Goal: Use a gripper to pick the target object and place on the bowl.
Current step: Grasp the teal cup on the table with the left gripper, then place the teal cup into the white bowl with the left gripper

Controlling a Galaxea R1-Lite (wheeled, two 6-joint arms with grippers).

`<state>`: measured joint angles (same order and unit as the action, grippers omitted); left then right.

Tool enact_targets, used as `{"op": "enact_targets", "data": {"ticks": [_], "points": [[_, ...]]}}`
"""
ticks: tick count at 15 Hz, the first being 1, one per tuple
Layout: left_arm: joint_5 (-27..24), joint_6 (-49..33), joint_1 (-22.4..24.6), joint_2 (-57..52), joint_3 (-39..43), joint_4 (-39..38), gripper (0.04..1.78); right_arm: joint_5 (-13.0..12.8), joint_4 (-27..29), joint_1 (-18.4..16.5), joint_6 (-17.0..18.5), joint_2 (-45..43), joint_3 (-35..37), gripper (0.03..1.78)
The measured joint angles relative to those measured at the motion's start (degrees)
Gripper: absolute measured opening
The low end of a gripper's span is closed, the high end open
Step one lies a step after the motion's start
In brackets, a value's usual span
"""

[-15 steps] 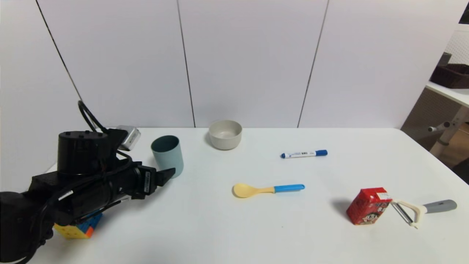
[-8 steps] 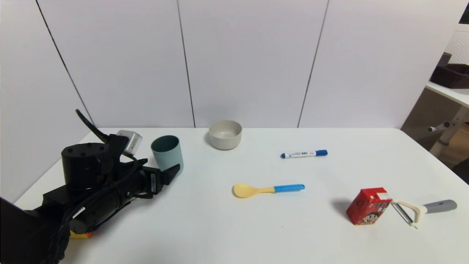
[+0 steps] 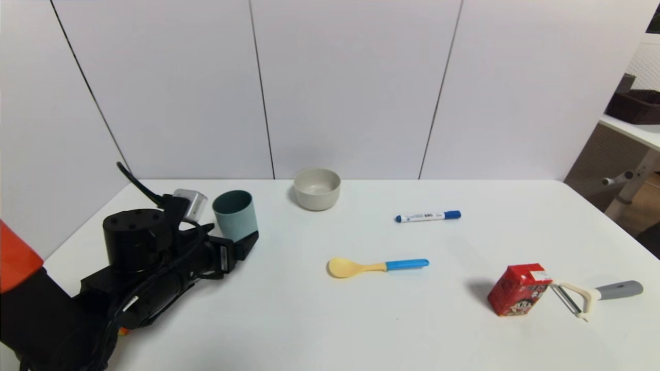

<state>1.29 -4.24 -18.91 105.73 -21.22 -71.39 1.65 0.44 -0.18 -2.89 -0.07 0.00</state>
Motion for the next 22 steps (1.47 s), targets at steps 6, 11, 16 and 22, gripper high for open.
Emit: {"op": "enact_targets", "data": {"ticks": [6,11,16,22], "points": [[0.0,0.0,0.26,5.52,-5.97,-1.12,1.69,0.0,0.0,0.0,0.05,0.0,0.0,1.71],[-0.02,0.04,0.83,8.24,-8.55,-1.21,1.69,0.0,0.02,0.0,0.02,0.0,0.0,1.71],[0.09,0.26,0.91,8.83,-8.68,-1.32,1.28,-0.02,0.0,0.0,0.02,0.0,0.0,1.71],[0.11,0.23,0.89,8.19,-8.68,-1.46,1.17,-0.02,0.0,0.0,0.02,0.0,0.0,1.71]]}}
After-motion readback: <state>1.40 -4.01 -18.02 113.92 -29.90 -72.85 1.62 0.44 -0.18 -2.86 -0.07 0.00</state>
